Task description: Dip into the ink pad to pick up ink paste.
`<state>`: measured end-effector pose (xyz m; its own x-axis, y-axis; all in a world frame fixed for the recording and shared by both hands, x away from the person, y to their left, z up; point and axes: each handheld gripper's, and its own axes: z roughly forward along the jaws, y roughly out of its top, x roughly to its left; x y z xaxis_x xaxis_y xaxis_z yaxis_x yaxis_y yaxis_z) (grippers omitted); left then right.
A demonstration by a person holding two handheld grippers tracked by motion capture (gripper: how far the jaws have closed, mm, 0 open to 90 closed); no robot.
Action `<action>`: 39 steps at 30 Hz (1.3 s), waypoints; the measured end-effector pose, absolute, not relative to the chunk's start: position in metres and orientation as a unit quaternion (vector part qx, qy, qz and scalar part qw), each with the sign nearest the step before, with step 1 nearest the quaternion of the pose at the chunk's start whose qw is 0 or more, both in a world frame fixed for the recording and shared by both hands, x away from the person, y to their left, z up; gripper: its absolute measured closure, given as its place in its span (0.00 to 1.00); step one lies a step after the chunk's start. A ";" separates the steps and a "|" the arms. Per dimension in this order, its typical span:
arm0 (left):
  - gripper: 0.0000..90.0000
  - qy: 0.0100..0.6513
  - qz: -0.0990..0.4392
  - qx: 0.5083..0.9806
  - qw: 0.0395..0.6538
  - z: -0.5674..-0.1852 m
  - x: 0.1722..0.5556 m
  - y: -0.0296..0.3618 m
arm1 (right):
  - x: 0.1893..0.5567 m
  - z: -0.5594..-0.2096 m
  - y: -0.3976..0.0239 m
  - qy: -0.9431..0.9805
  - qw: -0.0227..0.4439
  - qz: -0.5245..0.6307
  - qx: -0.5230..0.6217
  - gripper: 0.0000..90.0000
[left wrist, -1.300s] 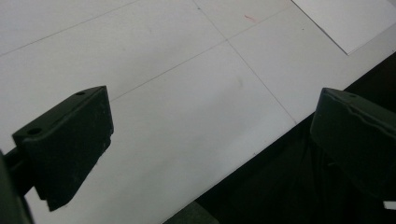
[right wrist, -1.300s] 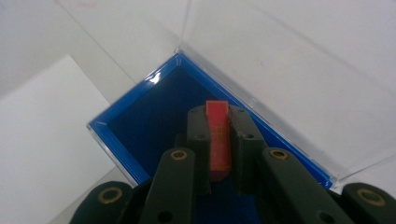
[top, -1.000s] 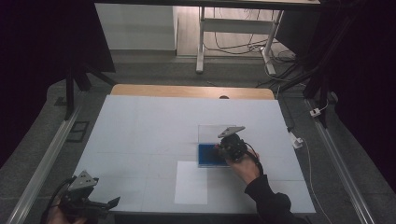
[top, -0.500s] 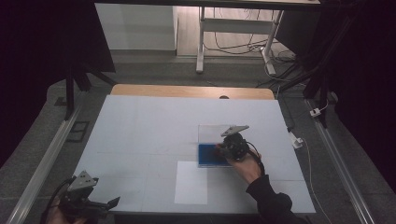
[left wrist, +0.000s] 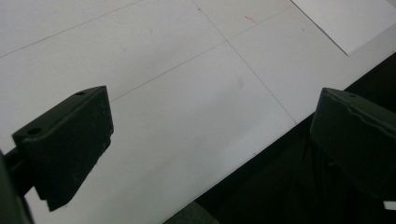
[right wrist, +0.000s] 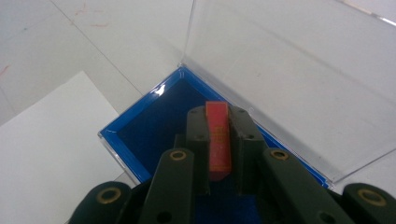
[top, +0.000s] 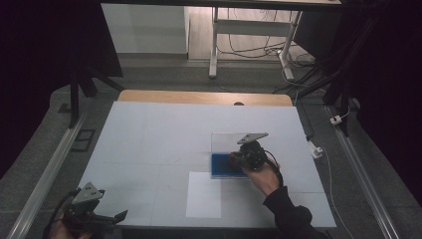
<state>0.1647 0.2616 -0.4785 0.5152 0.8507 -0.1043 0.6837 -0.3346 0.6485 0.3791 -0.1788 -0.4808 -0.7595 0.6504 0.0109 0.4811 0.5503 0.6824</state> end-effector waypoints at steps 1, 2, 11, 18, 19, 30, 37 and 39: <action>0.00 0.476 0.128 0.807 0.327 -0.479 0.165 0.262 | 0.379 -0.480 -0.179 0.872 0.122 0.347 0.324 0.89; 0.00 0.475 0.128 0.807 0.327 -0.478 0.164 0.262 | 0.379 -0.480 -0.179 0.872 0.122 0.347 0.322 0.89; 0.00 0.483 0.126 0.799 0.335 -0.478 0.164 0.264 | 0.375 -0.473 -0.183 0.866 0.117 0.364 0.323 0.89; 0.00 0.482 0.127 0.798 0.338 -0.478 0.164 0.265 | 0.372 -0.471 -0.185 0.867 0.114 0.368 0.315 0.89; 0.00 0.481 0.126 0.799 0.339 -0.478 0.164 0.265 | 0.371 -0.470 -0.185 0.867 0.111 0.368 0.316 0.89; 0.00 0.476 0.122 0.803 0.338 -0.478 0.164 0.264 | 0.360 -0.464 -0.187 0.869 0.106 0.379 0.300 0.89; 0.00 0.474 0.121 0.803 0.340 -0.478 0.164 0.264 | 0.351 -0.460 -0.186 0.871 0.101 0.386 0.286 0.89; 0.00 0.473 0.120 0.804 0.340 -0.478 0.164 0.264 | 0.350 -0.459 -0.185 0.872 0.100 0.386 0.283 0.89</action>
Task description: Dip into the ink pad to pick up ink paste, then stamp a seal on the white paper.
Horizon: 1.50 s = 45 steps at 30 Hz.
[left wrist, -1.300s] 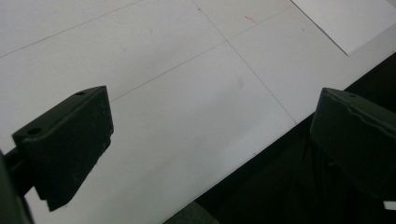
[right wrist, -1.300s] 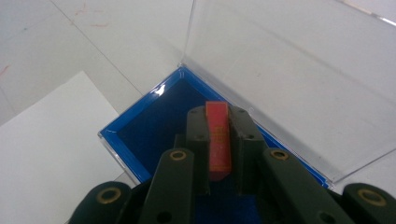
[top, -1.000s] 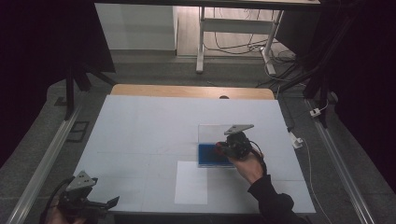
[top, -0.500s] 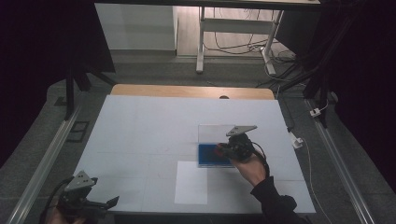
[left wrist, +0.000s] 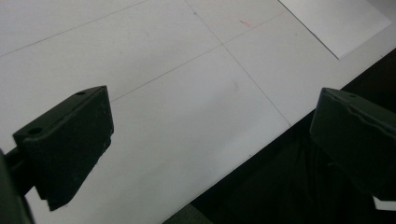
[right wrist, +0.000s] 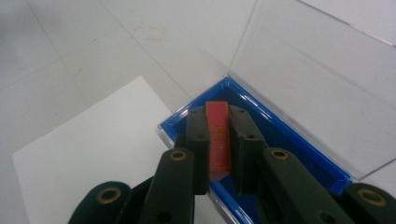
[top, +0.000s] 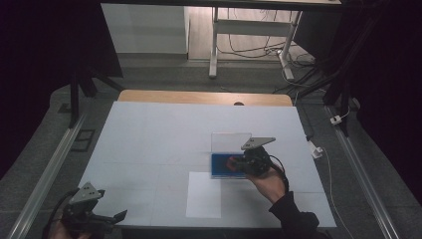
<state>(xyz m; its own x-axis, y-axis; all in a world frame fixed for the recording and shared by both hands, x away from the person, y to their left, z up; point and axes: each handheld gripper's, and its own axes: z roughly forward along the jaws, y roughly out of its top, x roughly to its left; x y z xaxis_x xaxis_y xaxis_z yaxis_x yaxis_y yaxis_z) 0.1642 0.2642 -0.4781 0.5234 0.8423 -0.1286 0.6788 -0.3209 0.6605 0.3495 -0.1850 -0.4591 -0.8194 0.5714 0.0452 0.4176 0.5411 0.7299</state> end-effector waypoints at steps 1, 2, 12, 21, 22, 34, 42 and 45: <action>0.00 0.474 0.121 0.803 0.340 -0.478 0.164 0.264 | 0.349 -0.459 -0.185 0.872 0.098 0.387 0.283 0.89; 0.00 0.473 0.121 0.804 0.340 -0.478 0.164 0.264 | 0.348 -0.459 -0.184 0.873 0.098 0.387 0.280 0.89; 0.00 0.470 0.126 0.805 0.340 -0.478 0.163 0.264 | 0.336 -0.456 -0.180 0.875 0.083 0.396 0.266 0.89; 0.00 0.471 0.126 0.804 0.340 -0.477 0.163 0.263 | 0.328 -0.454 -0.175 0.877 0.070 0.402 0.254 0.89; 0.00 0.471 0.126 0.804 0.339 -0.477 0.163 0.263 | 0.327 -0.454 -0.174 0.878 0.069 0.402 0.251 0.89; 0.00 0.473 0.125 0.803 0.340 -0.478 0.163 0.264 | 0.322 -0.456 -0.165 0.885 0.061 0.398 0.236 0.89; 0.00 0.473 0.125 0.803 0.340 -0.478 0.163 0.264 | 0.317 -0.459 -0.156 0.890 0.056 0.395 0.220 0.89; 0.00 0.473 0.125 0.803 0.340 -0.478 0.163 0.264 | 0.315 -0.460 -0.152 0.894 0.054 0.391 0.211 0.89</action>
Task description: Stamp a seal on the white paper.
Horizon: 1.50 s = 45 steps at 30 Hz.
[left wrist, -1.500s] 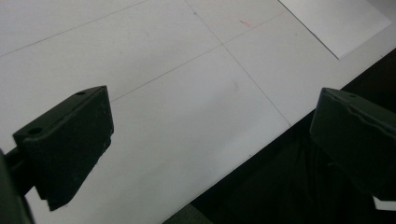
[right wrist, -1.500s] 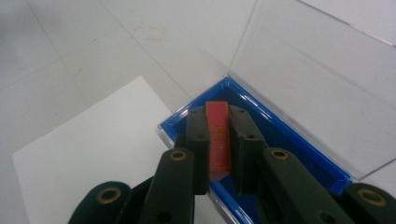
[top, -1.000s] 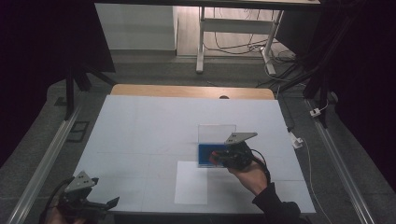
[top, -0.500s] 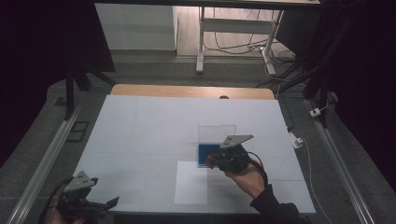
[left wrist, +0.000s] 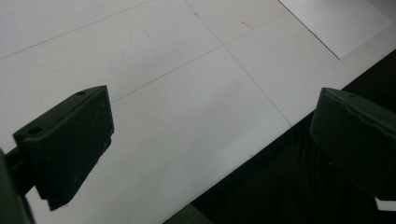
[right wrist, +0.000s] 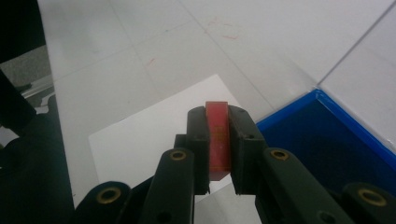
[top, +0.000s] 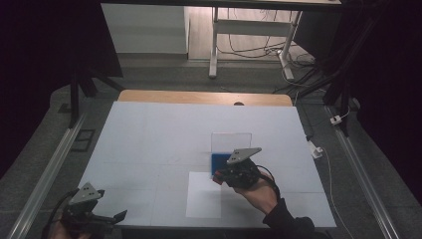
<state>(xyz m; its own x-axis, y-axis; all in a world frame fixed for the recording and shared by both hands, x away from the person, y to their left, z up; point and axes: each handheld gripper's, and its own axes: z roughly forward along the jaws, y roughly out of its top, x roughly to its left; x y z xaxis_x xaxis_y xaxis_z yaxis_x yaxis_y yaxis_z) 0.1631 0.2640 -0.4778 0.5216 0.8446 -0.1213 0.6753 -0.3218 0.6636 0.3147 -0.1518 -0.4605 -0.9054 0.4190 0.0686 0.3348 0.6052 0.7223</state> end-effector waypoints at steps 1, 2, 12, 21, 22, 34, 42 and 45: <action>0.00 0.473 0.125 0.803 0.340 -0.478 0.163 0.264 | 0.314 -0.461 -0.150 0.896 0.051 0.390 0.207 0.89; 0.00 0.473 0.124 0.803 0.340 -0.478 0.163 0.264 | 0.313 -0.461 -0.149 0.897 0.052 0.388 0.203 0.89; 0.00 0.473 0.125 0.804 0.339 -0.478 0.163 0.264 | 0.307 -0.469 -0.133 0.907 0.047 0.379 0.179 0.89; 0.00 0.473 0.125 0.804 0.339 -0.478 0.164 0.264 | 0.307 -0.479 -0.123 0.911 0.045 0.369 0.179 0.89; 0.00 0.473 0.125 0.804 0.339 -0.478 0.163 0.264 | 0.306 -0.480 -0.122 0.912 0.043 0.367 0.178 0.89; 0.00 0.473 0.125 0.804 0.338 -0.478 0.164 0.264 | 0.305 -0.494 -0.111 0.920 0.045 0.354 0.163 0.89; 0.00 0.474 0.124 0.803 0.339 -0.478 0.164 0.264 | 0.306 -0.501 -0.106 0.924 0.045 0.344 0.159 0.89; 0.00 0.473 0.124 0.804 0.339 -0.478 0.164 0.264 | 0.306 -0.503 -0.106 0.927 0.050 0.337 0.154 0.89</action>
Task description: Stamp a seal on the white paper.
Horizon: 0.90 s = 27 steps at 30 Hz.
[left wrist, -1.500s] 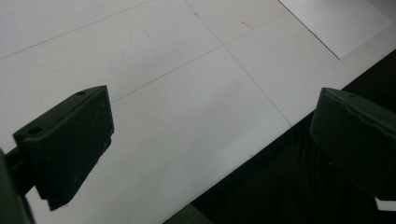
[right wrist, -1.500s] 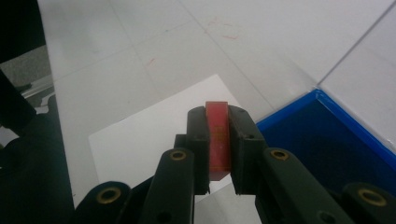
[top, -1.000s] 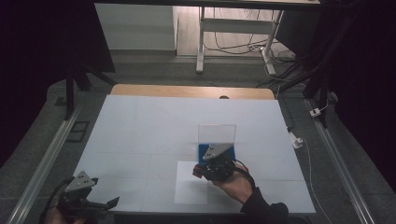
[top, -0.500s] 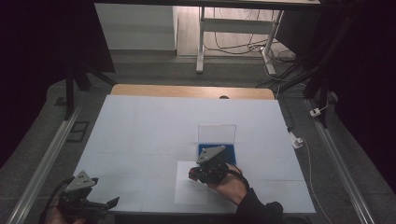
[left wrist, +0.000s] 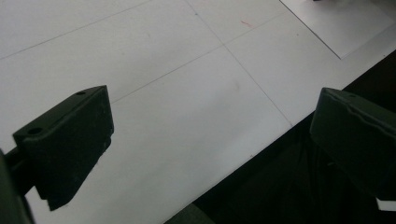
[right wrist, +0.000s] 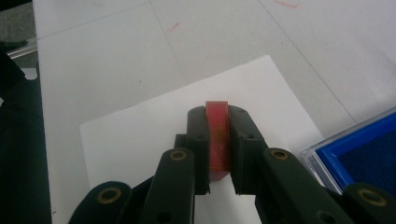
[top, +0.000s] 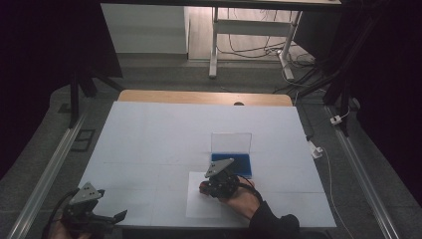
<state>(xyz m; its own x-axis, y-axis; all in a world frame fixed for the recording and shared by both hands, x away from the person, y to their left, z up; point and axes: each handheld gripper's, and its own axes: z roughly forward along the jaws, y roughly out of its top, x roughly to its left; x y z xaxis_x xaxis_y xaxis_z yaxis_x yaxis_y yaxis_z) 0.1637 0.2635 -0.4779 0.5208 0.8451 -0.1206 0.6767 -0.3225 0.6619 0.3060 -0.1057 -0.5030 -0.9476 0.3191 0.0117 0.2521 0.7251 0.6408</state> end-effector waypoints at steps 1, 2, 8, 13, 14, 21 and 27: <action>0.00 0.473 0.124 0.804 0.338 -0.478 0.164 0.264 | 0.306 -0.503 -0.106 0.927 0.049 0.338 0.155 0.89; 0.00 0.473 0.125 0.804 0.337 -0.478 0.164 0.264 | 0.306 -0.504 -0.106 0.927 0.048 0.339 0.156 0.89; 0.00 0.473 0.124 0.805 0.336 -0.478 0.164 0.263 | 0.307 -0.505 -0.108 0.924 0.041 0.341 0.165 0.89; 0.00 0.474 0.124 0.805 0.335 -0.478 0.165 0.263 | 0.305 -0.506 -0.107 0.925 0.047 0.342 0.160 0.90; 0.00 0.474 0.124 0.805 0.335 -0.478 0.165 0.263 | 0.304 -0.506 -0.106 0.925 0.052 0.341 0.158 0.90; 0.00 0.475 0.122 0.805 0.333 -0.478 0.165 0.262 | 0.295 -0.505 -0.101 0.931 0.085 0.326 0.138 0.90; 0.00 0.474 0.123 0.806 0.333 -0.478 0.165 0.262 | 0.297 -0.505 -0.101 0.931 0.080 0.327 0.140 0.90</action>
